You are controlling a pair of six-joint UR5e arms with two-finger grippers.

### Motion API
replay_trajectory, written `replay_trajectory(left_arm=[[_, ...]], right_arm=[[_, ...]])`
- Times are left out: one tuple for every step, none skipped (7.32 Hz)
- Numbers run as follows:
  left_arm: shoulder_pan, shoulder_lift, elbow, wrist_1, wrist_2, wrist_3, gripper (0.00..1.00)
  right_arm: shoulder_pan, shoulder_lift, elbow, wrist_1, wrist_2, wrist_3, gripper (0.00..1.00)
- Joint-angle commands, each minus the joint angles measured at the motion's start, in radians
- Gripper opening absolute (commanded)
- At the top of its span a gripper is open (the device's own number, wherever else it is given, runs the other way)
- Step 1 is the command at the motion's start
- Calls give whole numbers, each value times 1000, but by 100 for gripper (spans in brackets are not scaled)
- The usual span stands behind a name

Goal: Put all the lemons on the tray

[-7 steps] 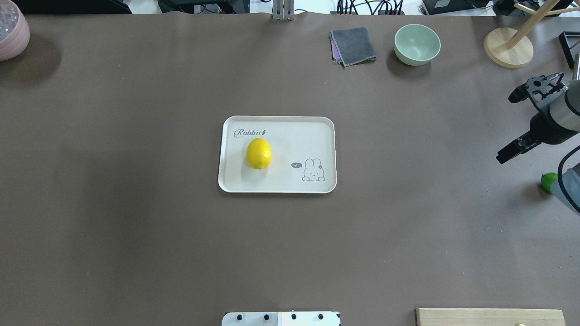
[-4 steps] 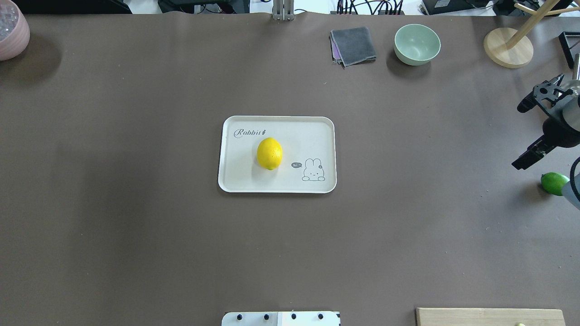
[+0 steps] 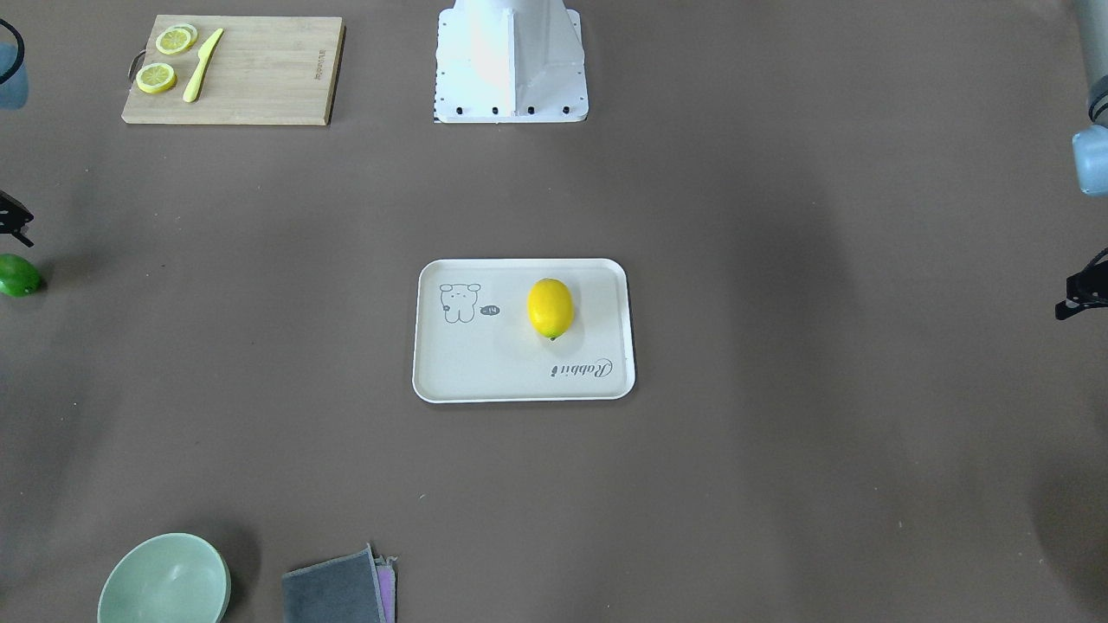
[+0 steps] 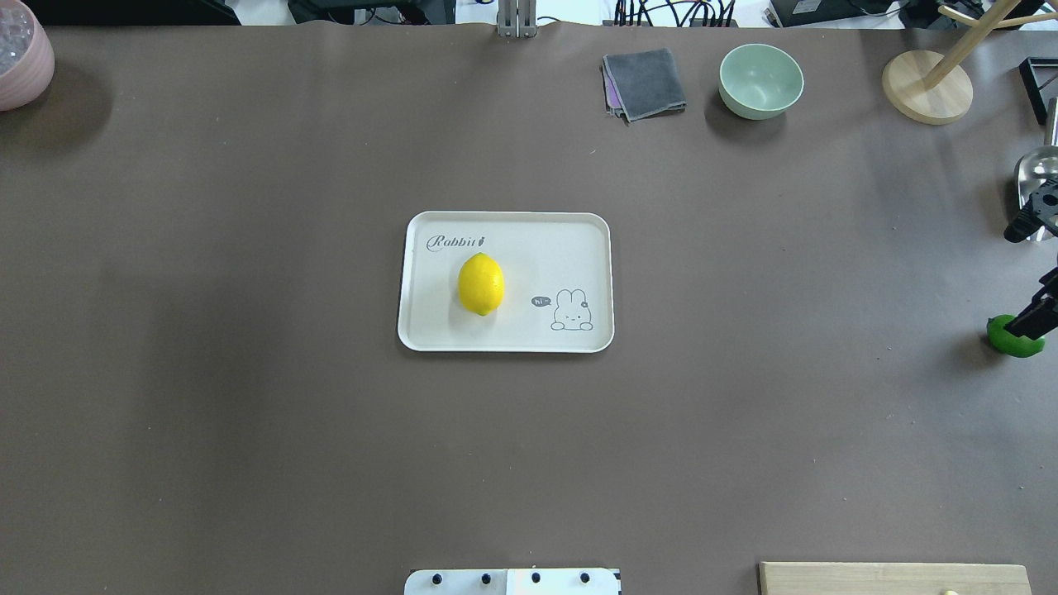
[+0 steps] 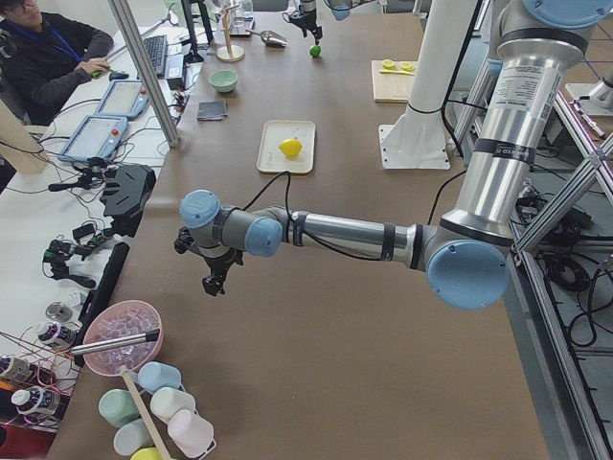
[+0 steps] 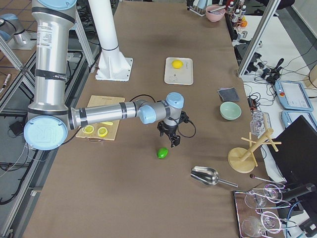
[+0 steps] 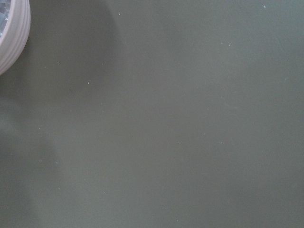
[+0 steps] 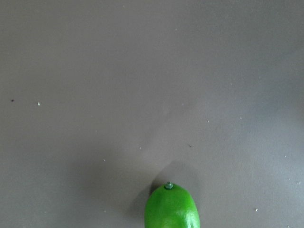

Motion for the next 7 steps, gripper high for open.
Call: replay_trajectory(left_arm=[[2,-1,2,1,0,0,98],[2,-1,0,3,0,-2,98],[2,-1,2,4,0,-2,98],[2,-1,2,4,0,-2,98],[2,-1,2,6,0,-2,98],[3,-1,9,4,0,-2,98],[2,-1,10,4,0,-2,98]], right_arm=[[-1,7,-54,2,0,-3,96],[-1,2,-57,4,-3,-7,95],[-1,-4,-59,2,-1,-3,95],[-1,-4,-63,2,-1,6,95],[-2,-1,-69,4,-3,5,95],[-9,4,-94,5,-1,3,94],[-21,5,-106,5,-3,5,94]])
